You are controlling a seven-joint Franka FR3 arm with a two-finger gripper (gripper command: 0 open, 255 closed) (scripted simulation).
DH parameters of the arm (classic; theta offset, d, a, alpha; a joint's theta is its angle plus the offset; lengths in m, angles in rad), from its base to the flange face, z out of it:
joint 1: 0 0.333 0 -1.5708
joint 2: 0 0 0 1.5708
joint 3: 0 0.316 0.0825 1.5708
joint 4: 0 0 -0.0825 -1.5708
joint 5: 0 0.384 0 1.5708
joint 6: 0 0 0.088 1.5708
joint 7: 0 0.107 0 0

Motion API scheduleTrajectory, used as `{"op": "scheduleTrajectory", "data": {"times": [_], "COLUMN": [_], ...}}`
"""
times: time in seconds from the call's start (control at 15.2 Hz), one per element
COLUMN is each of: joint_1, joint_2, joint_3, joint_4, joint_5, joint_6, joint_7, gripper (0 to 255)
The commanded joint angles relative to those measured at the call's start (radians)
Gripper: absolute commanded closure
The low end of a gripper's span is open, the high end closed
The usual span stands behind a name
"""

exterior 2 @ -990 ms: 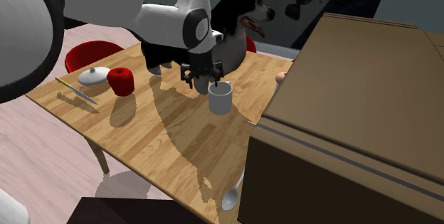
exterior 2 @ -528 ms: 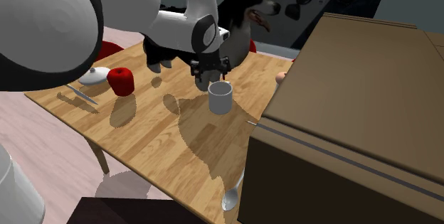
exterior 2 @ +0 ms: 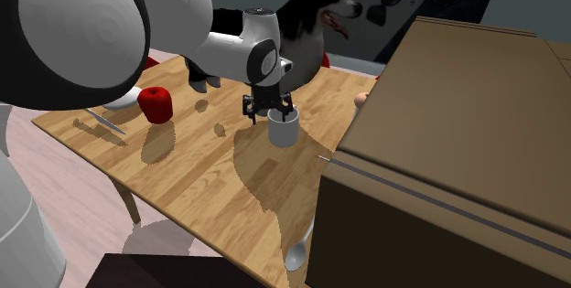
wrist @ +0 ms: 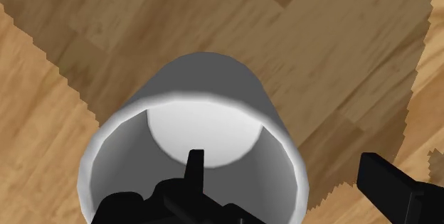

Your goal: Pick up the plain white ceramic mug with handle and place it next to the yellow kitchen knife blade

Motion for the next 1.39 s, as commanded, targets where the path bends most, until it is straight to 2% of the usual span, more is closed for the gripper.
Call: {"op": "scheduleTrajectory", "data": {"times": [0.0,0.13,0.2,0.79,1.32], "joint_1": [0.0,0.0,0.0,0.0,0.004], "joint_2": [0.001,0.001,0.001,0.001,-0.052], "joint_3": [0.0,0.0,0.0,0.0,-0.005], "joint_4": [0.001,0.001,0.0,0.001,0.044], "joint_5": [0.0,0.0,0.0,0.0,-0.019], "joint_6": [-0.001,-0.001,-0.001,-0.001,-0.096], "joint_7": [0.0,0.0,0.0,0.0,0.014], "gripper": [0,0,255,255,255]}}
